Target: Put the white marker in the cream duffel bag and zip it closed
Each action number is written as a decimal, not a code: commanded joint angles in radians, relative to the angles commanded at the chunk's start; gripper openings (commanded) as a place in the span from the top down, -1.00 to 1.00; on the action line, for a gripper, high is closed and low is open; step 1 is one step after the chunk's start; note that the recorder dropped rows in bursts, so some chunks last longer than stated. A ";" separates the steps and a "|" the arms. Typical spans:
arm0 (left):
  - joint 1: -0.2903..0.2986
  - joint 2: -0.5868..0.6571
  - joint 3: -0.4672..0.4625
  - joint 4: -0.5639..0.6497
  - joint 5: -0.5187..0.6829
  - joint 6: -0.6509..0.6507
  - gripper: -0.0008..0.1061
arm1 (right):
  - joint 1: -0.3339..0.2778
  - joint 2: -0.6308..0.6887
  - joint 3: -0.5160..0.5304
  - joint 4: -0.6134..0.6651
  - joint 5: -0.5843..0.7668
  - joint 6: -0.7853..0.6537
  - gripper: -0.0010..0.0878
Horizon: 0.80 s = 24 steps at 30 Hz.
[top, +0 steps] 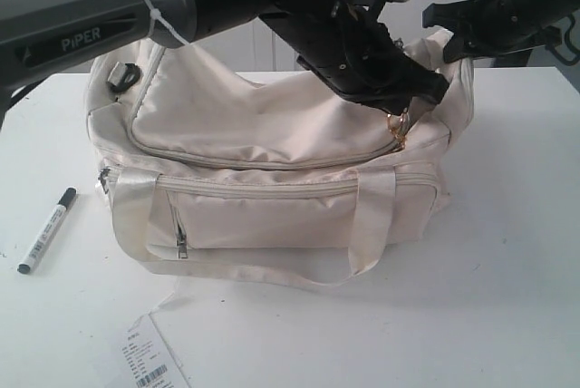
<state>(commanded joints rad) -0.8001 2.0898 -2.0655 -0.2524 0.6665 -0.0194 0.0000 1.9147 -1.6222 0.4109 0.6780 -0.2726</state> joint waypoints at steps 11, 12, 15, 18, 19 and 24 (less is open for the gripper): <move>0.000 -0.009 0.000 0.000 0.052 0.019 0.99 | 0.000 0.000 0.000 0.000 0.000 0.000 0.98; 0.000 -0.011 0.000 0.000 0.057 0.019 0.99 | 0.000 0.000 0.000 0.000 0.000 0.000 0.98; 0.000 -0.023 0.000 -0.002 0.062 0.019 0.99 | 0.000 0.000 0.000 0.000 0.000 0.000 0.98; 0.000 -0.049 0.000 -0.002 0.062 0.043 0.99 | 0.000 0.000 0.000 0.000 0.000 0.000 0.98; 0.000 -0.049 0.000 -0.002 0.067 0.044 0.99 | 0.000 0.000 0.000 0.000 0.000 0.000 0.98; 0.000 -0.049 0.000 -0.002 0.089 0.054 0.99 | 0.000 0.000 0.000 0.000 0.028 0.011 0.98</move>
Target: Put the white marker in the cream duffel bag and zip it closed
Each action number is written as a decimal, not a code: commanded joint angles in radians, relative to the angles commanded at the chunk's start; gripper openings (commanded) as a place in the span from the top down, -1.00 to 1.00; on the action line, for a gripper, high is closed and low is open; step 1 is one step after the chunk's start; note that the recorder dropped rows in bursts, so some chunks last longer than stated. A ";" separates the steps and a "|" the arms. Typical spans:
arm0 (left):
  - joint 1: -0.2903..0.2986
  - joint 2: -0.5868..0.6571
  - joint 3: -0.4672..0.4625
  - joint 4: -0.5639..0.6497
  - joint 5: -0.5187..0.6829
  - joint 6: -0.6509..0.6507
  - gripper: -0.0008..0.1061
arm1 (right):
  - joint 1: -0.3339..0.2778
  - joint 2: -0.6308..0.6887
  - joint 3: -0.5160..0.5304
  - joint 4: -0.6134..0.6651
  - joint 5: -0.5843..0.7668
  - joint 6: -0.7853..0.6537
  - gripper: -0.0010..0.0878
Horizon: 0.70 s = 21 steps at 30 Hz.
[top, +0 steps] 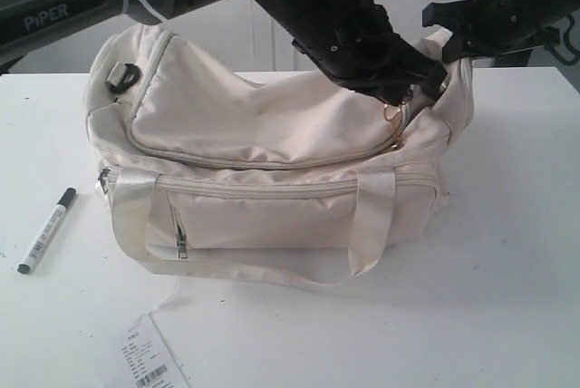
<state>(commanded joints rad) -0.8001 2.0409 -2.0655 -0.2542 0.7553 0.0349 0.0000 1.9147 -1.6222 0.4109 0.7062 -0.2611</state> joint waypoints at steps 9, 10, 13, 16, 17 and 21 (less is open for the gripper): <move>0.000 -0.021 0.000 -0.006 0.051 0.052 0.99 | 0.000 0.000 0.000 0.000 0.014 0.000 0.98; 0.000 -0.024 0.000 -0.006 0.049 0.055 0.99 | 0.000 0.000 0.000 0.000 0.014 0.000 0.98; 0.000 -0.028 0.000 -0.008 0.056 0.058 0.99 | -0.001 0.000 0.000 0.000 0.011 0.002 0.98; 0.000 -0.028 0.000 -0.008 0.077 0.074 0.99 | -0.001 0.000 0.000 0.000 0.011 0.002 0.98; 0.000 -0.034 0.000 -0.011 0.084 0.074 0.99 | -0.001 0.000 0.000 0.000 0.011 0.002 0.98; 0.000 -0.055 0.000 -0.011 0.084 0.077 0.99 | -0.001 0.000 0.000 0.000 0.011 0.002 0.98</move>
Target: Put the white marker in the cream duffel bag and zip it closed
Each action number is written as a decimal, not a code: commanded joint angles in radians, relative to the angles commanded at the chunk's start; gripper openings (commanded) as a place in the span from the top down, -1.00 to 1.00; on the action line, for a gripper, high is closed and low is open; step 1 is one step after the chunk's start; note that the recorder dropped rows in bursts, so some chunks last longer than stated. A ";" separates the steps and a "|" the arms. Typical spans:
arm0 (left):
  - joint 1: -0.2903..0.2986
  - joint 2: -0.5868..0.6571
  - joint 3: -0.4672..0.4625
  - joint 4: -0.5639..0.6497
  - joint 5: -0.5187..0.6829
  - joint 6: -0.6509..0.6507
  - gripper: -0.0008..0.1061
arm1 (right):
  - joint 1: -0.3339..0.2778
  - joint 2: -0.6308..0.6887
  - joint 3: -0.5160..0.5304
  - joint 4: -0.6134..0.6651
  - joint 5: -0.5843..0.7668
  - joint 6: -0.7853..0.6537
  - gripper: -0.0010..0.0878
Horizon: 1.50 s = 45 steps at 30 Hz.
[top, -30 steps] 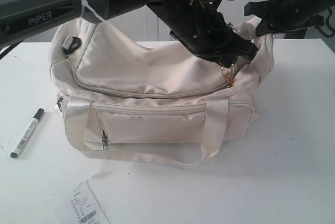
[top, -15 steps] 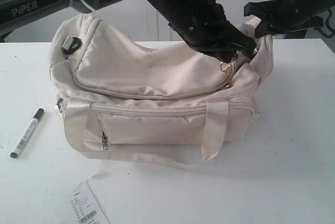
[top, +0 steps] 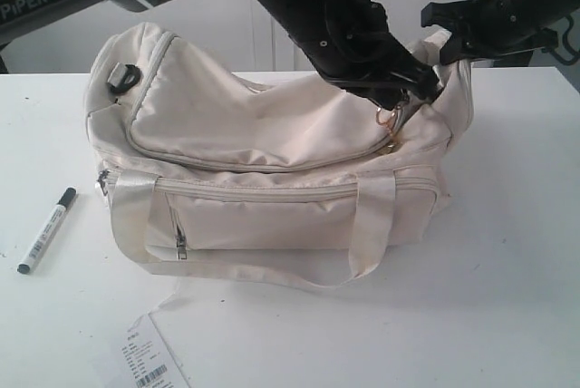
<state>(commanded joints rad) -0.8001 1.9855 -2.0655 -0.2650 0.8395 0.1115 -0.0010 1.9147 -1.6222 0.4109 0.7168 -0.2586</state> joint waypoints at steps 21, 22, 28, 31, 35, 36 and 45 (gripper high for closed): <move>0.000 -0.006 0.000 0.034 0.112 0.021 0.99 | 0.000 0.000 0.000 -0.004 0.026 0.000 0.98; 0.000 -0.008 0.000 0.034 0.117 0.021 0.99 | 0.000 0.000 0.000 -0.004 0.026 0.000 0.98; 0.000 -0.008 0.000 0.035 0.137 0.023 0.99 | 0.000 0.000 0.000 -0.004 0.026 0.000 0.98; 0.000 -0.008 0.000 0.035 0.152 0.026 0.99 | 0.000 0.000 0.000 -0.004 0.026 0.000 0.98; 0.000 -0.008 0.000 0.041 0.176 0.045 0.99 | 0.000 0.000 0.000 -0.004 0.026 0.000 0.98; 0.000 -0.008 0.000 0.041 0.179 0.045 0.99 | 0.000 0.000 0.000 -0.004 0.026 0.000 0.98; 0.000 -0.008 0.000 0.050 0.201 0.047 0.99 | 0.000 0.000 0.000 -0.004 0.026 0.000 0.98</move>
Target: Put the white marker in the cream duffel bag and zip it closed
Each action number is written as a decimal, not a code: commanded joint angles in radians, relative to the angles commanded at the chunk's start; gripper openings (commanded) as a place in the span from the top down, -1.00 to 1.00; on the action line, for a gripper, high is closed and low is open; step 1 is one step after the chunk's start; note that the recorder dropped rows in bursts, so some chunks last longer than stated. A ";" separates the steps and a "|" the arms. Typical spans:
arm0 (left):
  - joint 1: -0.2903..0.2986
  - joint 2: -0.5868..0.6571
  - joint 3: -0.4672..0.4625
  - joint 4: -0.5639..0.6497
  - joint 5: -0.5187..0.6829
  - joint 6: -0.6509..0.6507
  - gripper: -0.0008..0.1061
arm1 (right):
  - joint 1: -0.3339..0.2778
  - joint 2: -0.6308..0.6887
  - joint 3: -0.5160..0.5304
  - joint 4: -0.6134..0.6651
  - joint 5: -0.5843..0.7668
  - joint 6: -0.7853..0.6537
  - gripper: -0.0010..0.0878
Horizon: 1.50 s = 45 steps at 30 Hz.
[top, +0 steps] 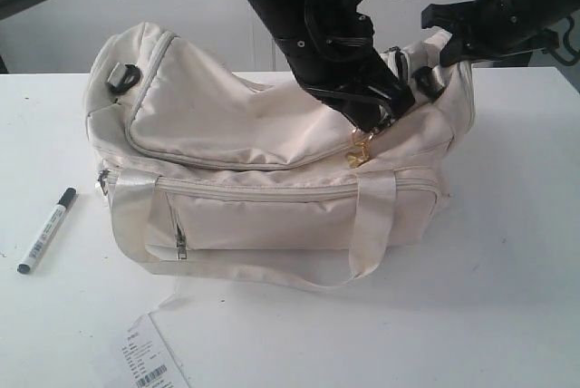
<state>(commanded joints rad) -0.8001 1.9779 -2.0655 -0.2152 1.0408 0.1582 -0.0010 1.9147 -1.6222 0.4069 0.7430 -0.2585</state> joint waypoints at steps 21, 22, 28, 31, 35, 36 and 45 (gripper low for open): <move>0.000 0.000 0.000 0.054 0.070 0.007 0.99 | 0.000 0.000 0.000 0.000 0.008 0.000 0.98; 0.000 0.000 0.000 0.054 0.073 0.007 0.99 | 0.000 0.000 0.000 -0.002 0.008 0.000 0.98; 0.000 0.000 0.000 0.054 0.061 0.015 0.99 | 0.000 0.000 0.000 -0.003 0.012 0.000 0.97; 0.000 0.000 0.000 0.054 0.046 0.015 0.99 | 0.000 -0.003 0.000 -0.003 0.017 0.000 0.79; 0.000 0.000 0.000 0.054 0.040 0.015 0.99 | 0.000 -0.017 0.000 -0.003 0.013 0.000 0.26; 0.000 0.000 0.000 0.054 0.035 0.015 0.99 | 0.000 -0.019 0.000 -0.003 0.011 0.000 0.13; 0.000 0.000 0.000 0.054 -0.023 -0.005 0.99 | 0.001 -0.170 -0.026 -0.048 0.243 0.072 -0.34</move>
<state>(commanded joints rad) -0.8001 1.9779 -2.0655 -0.1616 1.0174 0.1527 0.0000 1.7448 -1.6479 0.3586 0.9858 -0.1868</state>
